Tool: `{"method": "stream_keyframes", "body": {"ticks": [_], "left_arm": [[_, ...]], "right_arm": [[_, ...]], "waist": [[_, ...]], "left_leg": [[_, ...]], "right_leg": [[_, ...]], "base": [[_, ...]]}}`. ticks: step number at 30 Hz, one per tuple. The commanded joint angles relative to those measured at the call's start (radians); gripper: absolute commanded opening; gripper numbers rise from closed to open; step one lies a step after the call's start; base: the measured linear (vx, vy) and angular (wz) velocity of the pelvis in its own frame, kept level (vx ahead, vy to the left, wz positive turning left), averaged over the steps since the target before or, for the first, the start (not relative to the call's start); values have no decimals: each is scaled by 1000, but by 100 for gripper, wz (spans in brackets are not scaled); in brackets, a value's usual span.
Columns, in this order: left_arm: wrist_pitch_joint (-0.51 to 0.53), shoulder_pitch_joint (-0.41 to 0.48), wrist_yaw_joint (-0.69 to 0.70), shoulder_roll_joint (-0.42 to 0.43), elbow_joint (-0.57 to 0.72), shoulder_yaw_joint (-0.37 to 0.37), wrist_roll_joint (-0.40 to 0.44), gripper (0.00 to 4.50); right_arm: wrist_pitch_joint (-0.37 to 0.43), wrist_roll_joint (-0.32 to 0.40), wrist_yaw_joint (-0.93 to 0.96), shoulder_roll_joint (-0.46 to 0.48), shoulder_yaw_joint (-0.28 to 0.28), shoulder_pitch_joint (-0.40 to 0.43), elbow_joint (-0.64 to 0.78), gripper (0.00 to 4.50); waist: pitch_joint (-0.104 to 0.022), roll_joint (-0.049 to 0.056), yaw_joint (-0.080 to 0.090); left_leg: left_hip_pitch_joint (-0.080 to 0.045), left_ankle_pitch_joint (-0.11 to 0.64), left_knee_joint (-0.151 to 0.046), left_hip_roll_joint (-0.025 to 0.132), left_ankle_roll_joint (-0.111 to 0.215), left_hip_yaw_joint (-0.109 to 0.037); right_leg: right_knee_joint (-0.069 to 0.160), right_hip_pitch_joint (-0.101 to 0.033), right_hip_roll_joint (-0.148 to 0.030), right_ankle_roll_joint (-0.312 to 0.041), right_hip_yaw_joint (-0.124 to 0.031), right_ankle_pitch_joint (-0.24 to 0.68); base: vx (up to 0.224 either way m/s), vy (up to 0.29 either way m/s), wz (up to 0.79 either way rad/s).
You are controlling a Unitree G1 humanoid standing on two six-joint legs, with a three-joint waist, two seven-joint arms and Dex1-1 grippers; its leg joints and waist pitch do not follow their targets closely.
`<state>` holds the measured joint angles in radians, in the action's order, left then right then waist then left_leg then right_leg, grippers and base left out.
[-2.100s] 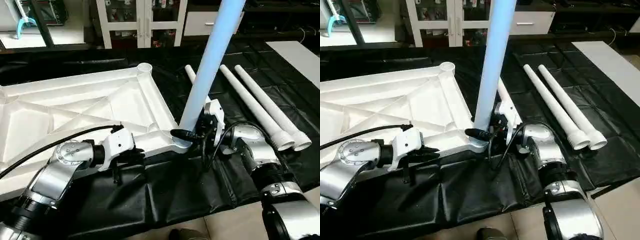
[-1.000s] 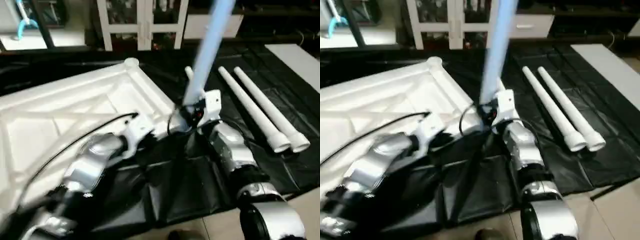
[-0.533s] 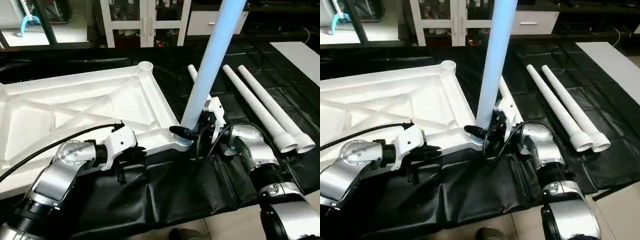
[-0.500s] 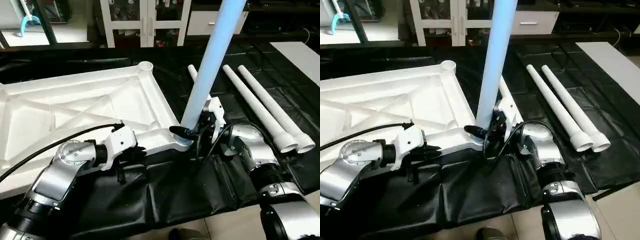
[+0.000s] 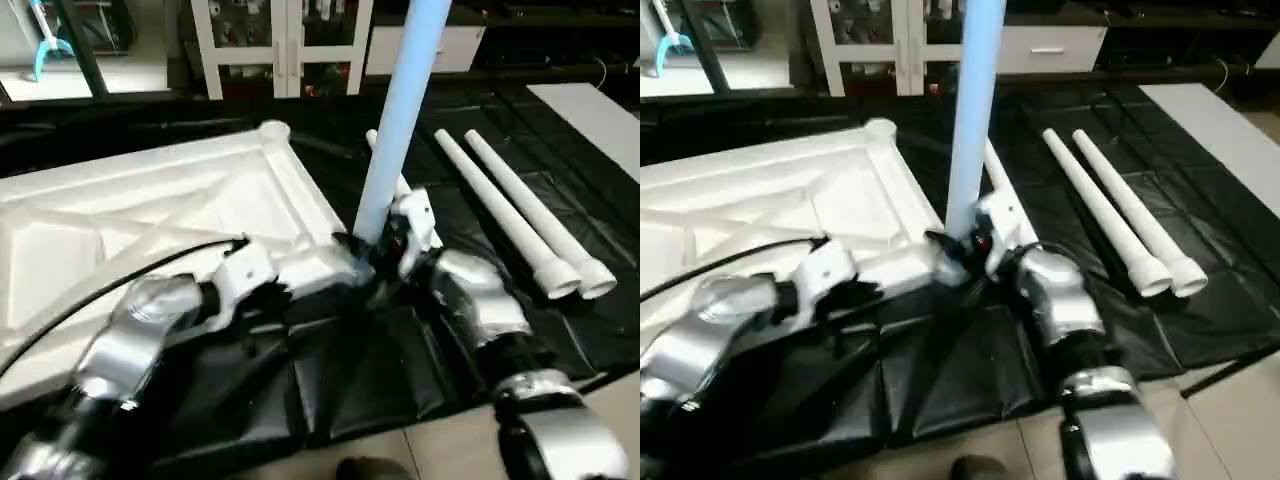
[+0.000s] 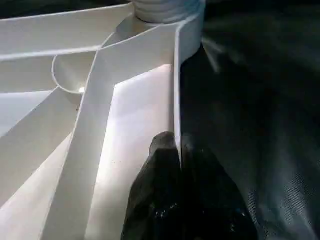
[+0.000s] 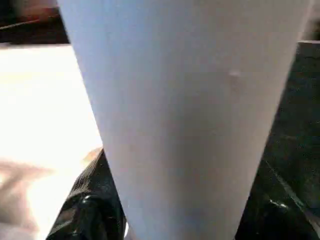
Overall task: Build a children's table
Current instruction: Rotate leg to tighten
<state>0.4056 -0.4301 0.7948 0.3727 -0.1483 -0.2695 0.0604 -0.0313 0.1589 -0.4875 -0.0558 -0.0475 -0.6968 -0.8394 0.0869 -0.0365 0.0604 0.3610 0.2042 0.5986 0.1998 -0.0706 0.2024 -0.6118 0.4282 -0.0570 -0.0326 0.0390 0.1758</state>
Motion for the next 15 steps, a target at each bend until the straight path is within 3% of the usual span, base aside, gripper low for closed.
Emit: {"method": "stream_keyframes", "body": {"ticks": [1,3,5,6,9,12,14,15], "left_arm": [[47,7,-51,-35,-49,-51,16,0],[81,-46,-125,-113,-107,-53,26,0],[106,-83,-151,-173,-131,-58,16,0],[107,-91,-152,-185,-134,-60,14,0],[96,-93,-142,-186,-129,-61,14,0],[26,-65,-87,-139,-98,-57,9,0],[14,-36,-39,-100,-65,-51,-5,0],[8,-20,-13,-78,-47,-50,-13,0]], "right_arm": [[76,-6,116,16,-20,26,-87,204],[65,-8,190,65,-20,26,-105,204],[46,-4,192,122,-5,32,-108,202],[47,-2,186,138,-3,32,-105,202],[37,8,156,149,-6,30,-95,202],[-2,2,2,111,29,29,-47,202],[-12,15,-118,73,52,37,-2,202],[-11,24,-173,52,62,42,19,258]], "waist": [[-40,14,-1],[-35,13,-2],[-33,11,-3],[-38,9,-7],[-39,9,-7],[-42,9,-5],[-46,7,-6],[-47,7,-8]], "left_leg": [[-21,302,-78,31,-6,-19],[-22,350,-80,29,-7,-21],[-33,396,-79,27,-13,-21],[-28,393,-82,27,-10,-25],[-19,381,-87,28,0,-29],[-12,368,-88,29,10,-30],[-5,327,-87,31,25,-28],[0,281,-86,32,49,-25]], "right_leg": [[98,-29,-63,-187,-45,397],[106,-25,-63,-162,-43,440],[115,-15,-61,-135,-42,502],[114,-21,-62,-124,-42,488],[110,-26,-64,-125,-42,455],[109,-31,-66,-132,-42,435],[103,-38,-68,-152,-45,373],[96,-45,-68,-177,-46,305]], "base": [[0,0,0],[0,0,0],[0,0,0],[0,0,0],[0,0,0],[0,0,0],[0,0,0],[0,0,0]]}}
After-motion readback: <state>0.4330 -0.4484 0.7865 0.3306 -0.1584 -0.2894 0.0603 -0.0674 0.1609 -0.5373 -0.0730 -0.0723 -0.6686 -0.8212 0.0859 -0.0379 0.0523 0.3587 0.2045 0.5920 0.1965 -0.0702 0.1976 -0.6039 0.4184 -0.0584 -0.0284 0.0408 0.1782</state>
